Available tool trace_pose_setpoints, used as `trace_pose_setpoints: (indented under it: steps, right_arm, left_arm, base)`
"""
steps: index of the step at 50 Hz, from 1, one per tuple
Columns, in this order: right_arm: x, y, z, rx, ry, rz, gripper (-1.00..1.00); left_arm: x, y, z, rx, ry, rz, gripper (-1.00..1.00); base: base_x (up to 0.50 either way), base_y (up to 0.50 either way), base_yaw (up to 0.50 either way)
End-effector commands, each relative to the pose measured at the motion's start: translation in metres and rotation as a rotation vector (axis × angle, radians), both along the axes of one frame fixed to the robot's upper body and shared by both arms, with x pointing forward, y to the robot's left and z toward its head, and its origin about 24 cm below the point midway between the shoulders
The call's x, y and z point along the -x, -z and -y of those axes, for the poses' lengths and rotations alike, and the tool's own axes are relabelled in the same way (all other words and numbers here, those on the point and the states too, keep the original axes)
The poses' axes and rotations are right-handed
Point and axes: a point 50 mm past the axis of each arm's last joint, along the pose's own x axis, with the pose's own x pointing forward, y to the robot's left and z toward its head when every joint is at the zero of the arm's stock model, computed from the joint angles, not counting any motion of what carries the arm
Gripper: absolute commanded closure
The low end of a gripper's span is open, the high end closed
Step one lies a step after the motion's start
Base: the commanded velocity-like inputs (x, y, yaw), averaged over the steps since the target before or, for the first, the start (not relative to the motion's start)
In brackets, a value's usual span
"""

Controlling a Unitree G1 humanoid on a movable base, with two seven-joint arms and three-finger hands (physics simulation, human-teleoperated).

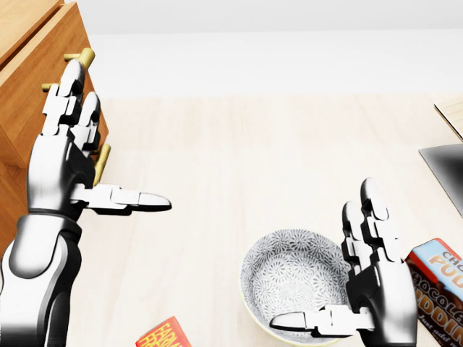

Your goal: Close the top drawer of the cabinet and put the bowl on top of it.

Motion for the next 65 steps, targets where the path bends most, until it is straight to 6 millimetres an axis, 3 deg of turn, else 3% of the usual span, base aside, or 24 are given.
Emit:
trace_pose_setpoints:
  steps: [1, 16, 40, 53, 65]
  right_arm:
    - [0.001, 0.001, -0.002, 0.005, -0.007, 0.001, -1.0]
    - [0.003, 0.0, -0.003, 0.004, -0.009, 0.004, -1.0]
    - [0.001, 0.003, -0.005, 0.005, -0.011, -0.007, -1.0]
    - [0.002, 0.003, -0.006, 0.008, -0.015, -0.011, -1.0]
    - [0.001, 0.004, -0.007, 0.009, -0.015, -0.013, -1.0]
  left_arm:
    - [-0.012, -0.02, -0.004, 0.023, -0.002, 0.051, -1.0]
    - [-0.021, -0.025, -0.009, 0.014, -0.019, 0.045, -1.0]
    - [-0.038, -0.006, -0.025, 0.034, -0.059, -0.072, -1.0]
    - [-0.039, -0.005, -0.026, 0.039, -0.057, -0.081, -1.0]
    - [-0.047, 0.008, -0.029, 0.03, -0.072, -0.153, -1.0]
  base:
    - [0.0, 0.0, 0.0]
    - [0.0, 0.0, 0.0]
    - [0.0, 0.0, 0.0]
    - [0.0, 0.0, 0.0]
    - [0.0, 0.0, 0.0]
